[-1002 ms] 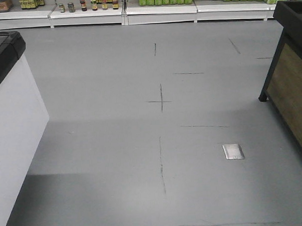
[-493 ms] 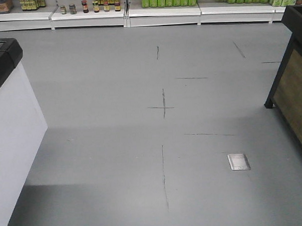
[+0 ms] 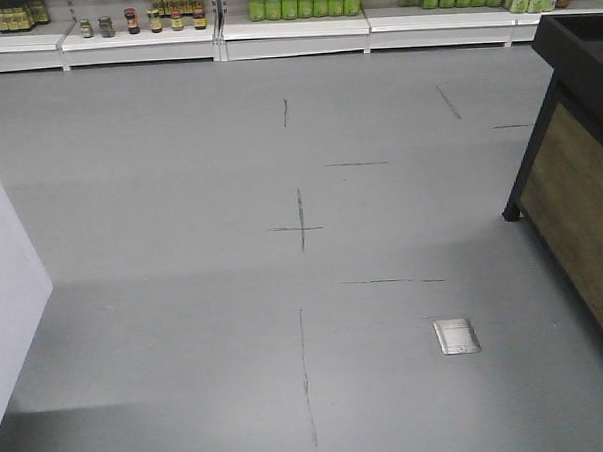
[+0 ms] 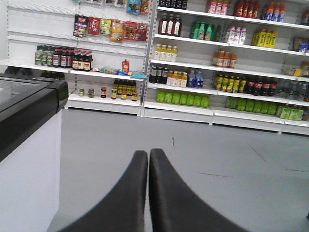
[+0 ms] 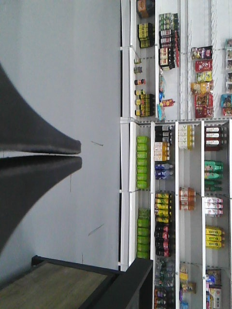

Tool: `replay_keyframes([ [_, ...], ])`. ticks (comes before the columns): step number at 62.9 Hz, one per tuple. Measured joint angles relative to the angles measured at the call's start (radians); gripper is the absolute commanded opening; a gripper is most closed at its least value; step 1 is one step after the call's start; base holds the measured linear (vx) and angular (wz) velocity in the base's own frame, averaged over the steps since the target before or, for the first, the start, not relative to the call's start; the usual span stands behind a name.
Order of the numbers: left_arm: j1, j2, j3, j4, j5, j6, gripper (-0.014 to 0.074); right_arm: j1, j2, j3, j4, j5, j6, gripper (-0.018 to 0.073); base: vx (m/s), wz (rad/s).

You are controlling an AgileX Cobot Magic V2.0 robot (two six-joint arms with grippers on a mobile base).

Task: Pick three apples into basket with both arms
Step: 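Drive the base forward along the aisle toward the fruit tables, then turn the base toward the fruit table holding the light-blue basket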

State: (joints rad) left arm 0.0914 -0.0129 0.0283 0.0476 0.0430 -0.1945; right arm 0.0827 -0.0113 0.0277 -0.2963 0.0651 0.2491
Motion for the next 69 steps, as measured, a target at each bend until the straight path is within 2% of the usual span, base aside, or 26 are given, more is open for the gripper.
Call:
replay_keyframes([
  [37,0.000,0.000,0.000,0.000,0.000,0.000,-0.0006,0.000,0.000,0.000,0.000,0.000,0.000,-0.0005,0.17,-0.30],
  [69,0.000,0.000,0.000,0.000,0.000,0.000,-0.0006,0.000,0.000,0.000,0.000,0.000,0.000,-0.0005,0.18,-0.45],
])
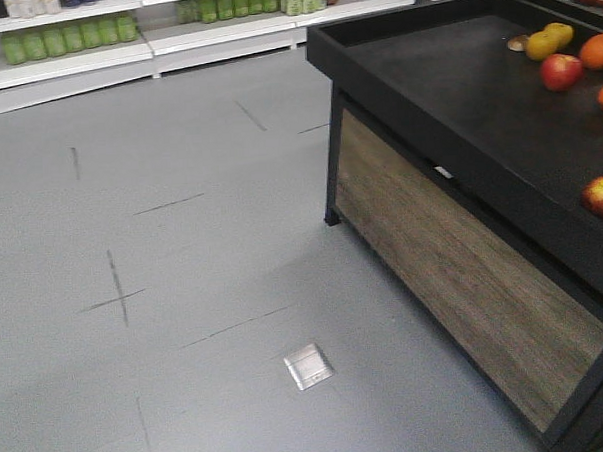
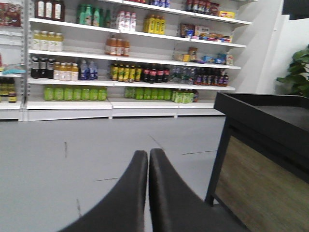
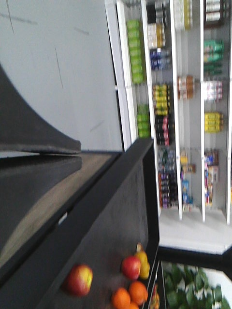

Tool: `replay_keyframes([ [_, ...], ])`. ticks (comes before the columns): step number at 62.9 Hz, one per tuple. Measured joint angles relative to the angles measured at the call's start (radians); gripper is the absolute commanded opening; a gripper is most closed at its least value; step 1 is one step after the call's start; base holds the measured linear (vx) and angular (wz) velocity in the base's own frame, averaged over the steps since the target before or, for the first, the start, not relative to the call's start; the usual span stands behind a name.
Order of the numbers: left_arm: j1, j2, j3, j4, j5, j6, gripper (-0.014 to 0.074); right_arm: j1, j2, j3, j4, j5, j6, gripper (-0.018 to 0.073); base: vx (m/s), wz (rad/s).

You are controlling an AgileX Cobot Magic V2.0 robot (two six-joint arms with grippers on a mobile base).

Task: Pick three apples into basket with both arms
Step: 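Turn the base toward the fruit table holding the light-blue basket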

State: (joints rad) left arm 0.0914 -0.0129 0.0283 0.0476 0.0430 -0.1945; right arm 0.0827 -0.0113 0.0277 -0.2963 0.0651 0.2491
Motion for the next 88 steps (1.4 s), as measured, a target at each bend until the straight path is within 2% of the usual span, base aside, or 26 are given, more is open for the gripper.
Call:
replay_keyframes([
  [50,0.000,0.000,0.000,0.000,0.000,0.000,-0.0006,0.000,0.000,0.000,0.000,0.000,0.000,-0.0005,0.14,-0.55],
  [88,0.000,0.000,0.000,0.000,0.000,0.000,-0.0006,0.000,0.000,0.000,0.000,0.000,0.000,-0.0005,0.09,-0.36],
])
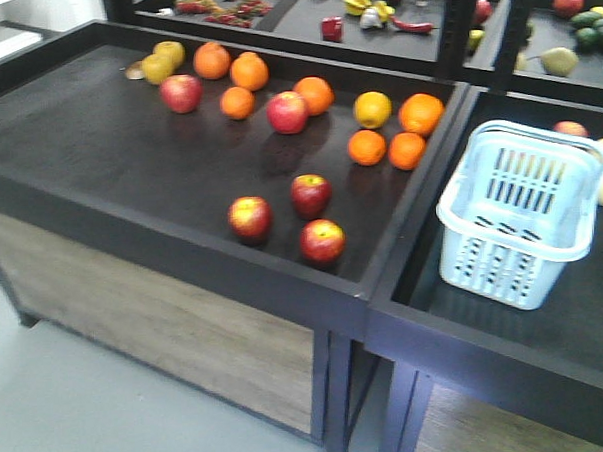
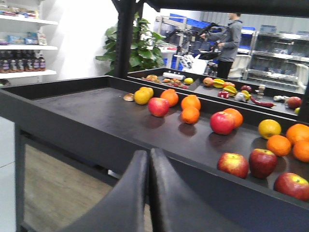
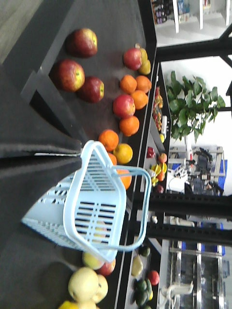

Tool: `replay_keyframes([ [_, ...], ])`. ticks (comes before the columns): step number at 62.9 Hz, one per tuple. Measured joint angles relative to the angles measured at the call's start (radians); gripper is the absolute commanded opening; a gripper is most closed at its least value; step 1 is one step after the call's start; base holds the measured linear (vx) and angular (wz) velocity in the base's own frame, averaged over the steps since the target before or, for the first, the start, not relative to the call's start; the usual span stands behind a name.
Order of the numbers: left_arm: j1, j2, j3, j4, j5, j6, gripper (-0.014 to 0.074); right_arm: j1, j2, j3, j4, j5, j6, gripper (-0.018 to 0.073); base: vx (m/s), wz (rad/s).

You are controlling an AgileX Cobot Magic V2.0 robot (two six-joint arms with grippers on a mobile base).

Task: Pick three apples into basket with both arms
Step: 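Turn the base toward the fruit table holding the light-blue basket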

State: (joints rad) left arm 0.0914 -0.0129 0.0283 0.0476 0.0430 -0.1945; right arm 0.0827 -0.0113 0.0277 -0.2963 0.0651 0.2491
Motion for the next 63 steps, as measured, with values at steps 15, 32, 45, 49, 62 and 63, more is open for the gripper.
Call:
replay_keyframes([
  [15,0.000,0.000,0.000,0.000,0.000,0.000,-0.0006,0.000,0.000,0.000,0.000,0.000,0.000,-0.0005,0.07,-0.26],
  [32,0.000,0.000,0.000,0.000,0.000,0.000,-0.0006,0.000,0.000,0.000,0.000,0.000,0.000,-0.0005,0.06,-0.20],
  [45,0.000,0.000,0.000,0.000,0.000,0.000,-0.0006,0.000,0.000,0.000,0.000,0.000,0.000,-0.0005,0.07,-0.12],
  [49,0.000,0.000,0.000,0.000,0.000,0.000,-0.0006,0.000,0.000,0.000,0.000,0.000,0.000,-0.0005,0.08,-0.11],
  [62,0.000,0.000,0.000,0.000,0.000,0.000,-0.0006,0.000,0.000,0.000,0.000,0.000,0.000,-0.0005,0.10,-0.10],
  [63,0.000,0.000,0.000,0.000,0.000,0.000,-0.0006,0.000,0.000,0.000,0.000,0.000,0.000,-0.0005,0.11,-0.09],
])
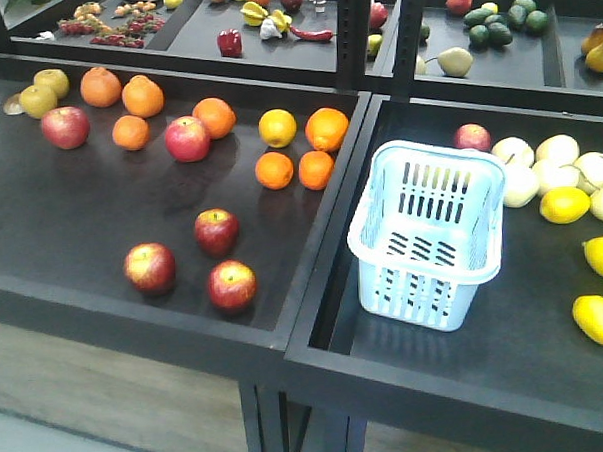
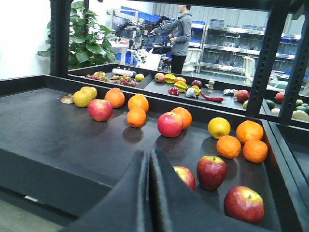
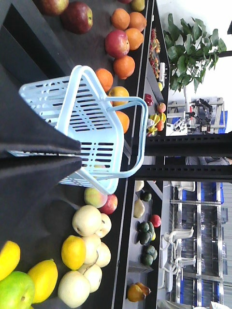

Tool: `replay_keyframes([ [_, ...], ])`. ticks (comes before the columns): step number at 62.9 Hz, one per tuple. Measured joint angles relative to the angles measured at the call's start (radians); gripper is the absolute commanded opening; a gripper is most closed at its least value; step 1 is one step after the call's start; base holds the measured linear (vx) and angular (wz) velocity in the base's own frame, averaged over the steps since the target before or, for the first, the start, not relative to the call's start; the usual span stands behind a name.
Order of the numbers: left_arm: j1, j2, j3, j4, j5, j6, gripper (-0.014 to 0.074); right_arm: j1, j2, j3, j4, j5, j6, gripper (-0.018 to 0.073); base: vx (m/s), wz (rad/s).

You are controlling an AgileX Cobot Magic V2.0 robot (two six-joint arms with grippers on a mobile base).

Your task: Pick three apples into basket with both arms

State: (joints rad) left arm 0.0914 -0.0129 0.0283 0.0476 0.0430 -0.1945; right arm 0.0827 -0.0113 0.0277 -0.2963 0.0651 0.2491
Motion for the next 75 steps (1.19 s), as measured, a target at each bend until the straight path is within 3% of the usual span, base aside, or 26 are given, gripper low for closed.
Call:
replay_keyframes([
  [75,0.000,0.000,0.000,0.000,0.000,0.000,-0.0006,0.000,0.000,0.000,0.000,0.000,0.000,-0.0005,0.11,-0.17],
])
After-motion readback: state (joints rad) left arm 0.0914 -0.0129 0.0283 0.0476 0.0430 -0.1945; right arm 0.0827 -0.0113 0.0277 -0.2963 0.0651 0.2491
